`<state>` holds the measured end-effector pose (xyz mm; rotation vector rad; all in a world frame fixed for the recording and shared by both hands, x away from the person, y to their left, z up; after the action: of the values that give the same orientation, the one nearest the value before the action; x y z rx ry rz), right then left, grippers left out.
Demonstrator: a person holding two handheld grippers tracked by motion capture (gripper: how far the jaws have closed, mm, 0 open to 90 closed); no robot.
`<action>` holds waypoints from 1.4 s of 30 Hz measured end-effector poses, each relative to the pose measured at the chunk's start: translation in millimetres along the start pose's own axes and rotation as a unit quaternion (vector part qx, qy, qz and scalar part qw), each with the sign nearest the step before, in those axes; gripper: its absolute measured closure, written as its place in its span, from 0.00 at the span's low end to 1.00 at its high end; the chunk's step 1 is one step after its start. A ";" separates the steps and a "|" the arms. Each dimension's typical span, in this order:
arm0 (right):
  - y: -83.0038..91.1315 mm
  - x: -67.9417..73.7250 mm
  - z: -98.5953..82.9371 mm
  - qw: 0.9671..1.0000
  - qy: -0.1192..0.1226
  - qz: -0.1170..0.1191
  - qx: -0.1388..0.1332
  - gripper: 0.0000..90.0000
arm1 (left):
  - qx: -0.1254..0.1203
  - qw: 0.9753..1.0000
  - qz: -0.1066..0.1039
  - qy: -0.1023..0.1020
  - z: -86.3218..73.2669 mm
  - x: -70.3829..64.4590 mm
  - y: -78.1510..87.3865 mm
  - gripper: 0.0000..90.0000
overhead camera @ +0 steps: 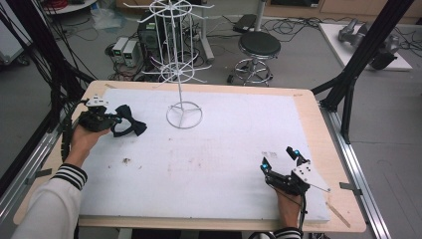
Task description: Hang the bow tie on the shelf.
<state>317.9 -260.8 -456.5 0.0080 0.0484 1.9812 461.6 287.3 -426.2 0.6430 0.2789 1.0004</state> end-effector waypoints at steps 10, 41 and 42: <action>0.1 -0.1 -0.1 1.000 -0.001 -0.001 0.001 0.08 | -0.078 0.997 -0.009 -0.005 17.3 -7.9 12.8 0.97; 0.0 -0.3 0.0 1.000 0.000 -0.001 0.001 0.08 | -0.207 0.976 -0.046 -0.049 85.8 -48.0 78.6 0.97; 0.2 -0.1 -0.1 1.000 -0.001 -0.001 0.002 0.08 | -0.211 0.975 -0.048 -0.051 88.2 -48.9 81.9 0.97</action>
<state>317.8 -261.0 -456.6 0.0118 0.0503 1.9794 423.4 243.9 -309.8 0.2886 0.0019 0.8950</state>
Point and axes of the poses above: each handheld gripper's, and its own axes: y roughly backward along the jaws, z roughly out of its top, x roughly to its left, the point moved 6 cm from there along -y, roughly forward along the jaws
